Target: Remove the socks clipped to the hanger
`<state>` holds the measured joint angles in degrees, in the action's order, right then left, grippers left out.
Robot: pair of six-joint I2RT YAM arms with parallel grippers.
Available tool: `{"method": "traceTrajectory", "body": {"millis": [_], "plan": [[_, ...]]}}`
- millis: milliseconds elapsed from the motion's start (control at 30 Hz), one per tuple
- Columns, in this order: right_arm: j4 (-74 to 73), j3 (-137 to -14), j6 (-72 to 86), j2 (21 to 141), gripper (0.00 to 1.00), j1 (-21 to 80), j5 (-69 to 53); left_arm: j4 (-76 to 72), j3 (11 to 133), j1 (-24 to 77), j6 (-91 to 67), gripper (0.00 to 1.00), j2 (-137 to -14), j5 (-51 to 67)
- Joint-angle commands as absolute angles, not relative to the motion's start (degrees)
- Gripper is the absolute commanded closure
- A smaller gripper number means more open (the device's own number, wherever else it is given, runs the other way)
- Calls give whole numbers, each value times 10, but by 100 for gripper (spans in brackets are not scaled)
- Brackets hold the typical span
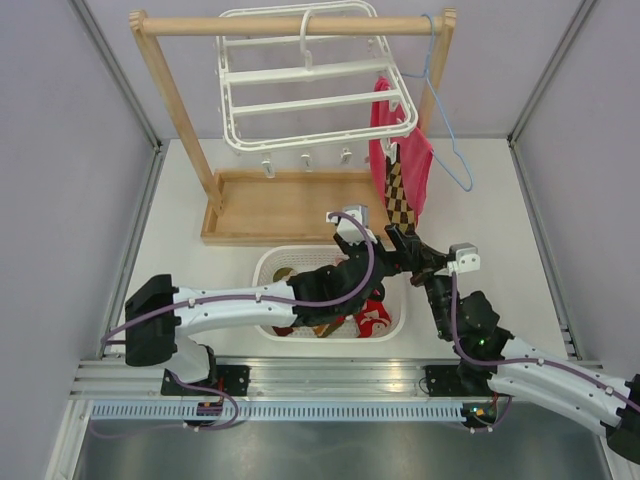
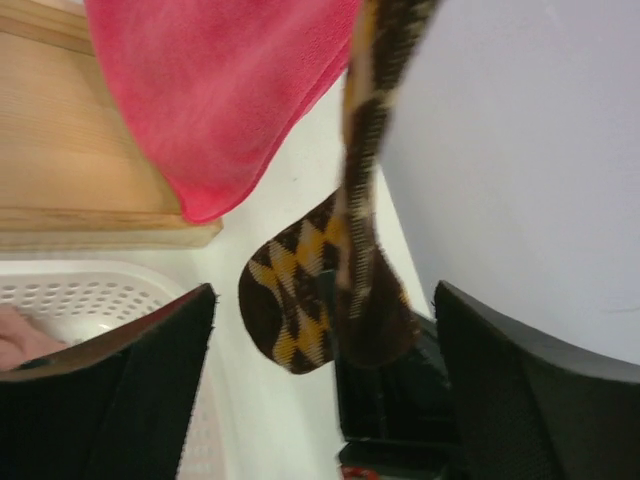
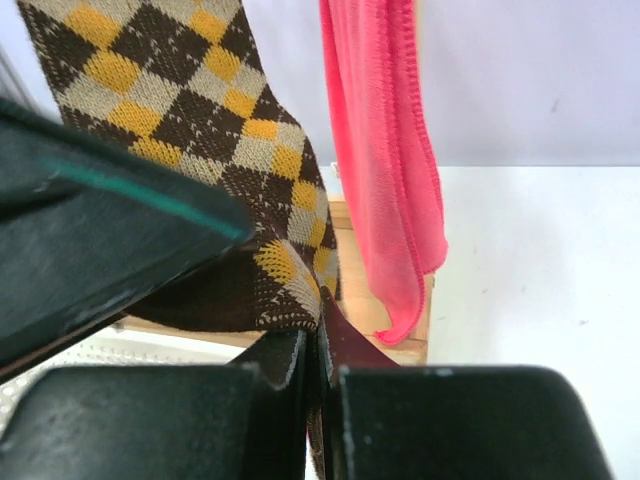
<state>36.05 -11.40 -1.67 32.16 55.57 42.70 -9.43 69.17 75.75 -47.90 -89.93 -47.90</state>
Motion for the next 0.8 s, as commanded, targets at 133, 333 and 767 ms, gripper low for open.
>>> {"method": "traceTrajectory", "body": {"millis": [133,333,767], "plan": [[298,-127,-2,307,99,558,479,-161,611,760,-444,0,-805,-482],[272,-134,21,319,99,558,481,-379,558,759,-264,0,-778,-390],[247,-140,26,287,99,558,439,-612,504,622,-251,0,-775,-125]]}}
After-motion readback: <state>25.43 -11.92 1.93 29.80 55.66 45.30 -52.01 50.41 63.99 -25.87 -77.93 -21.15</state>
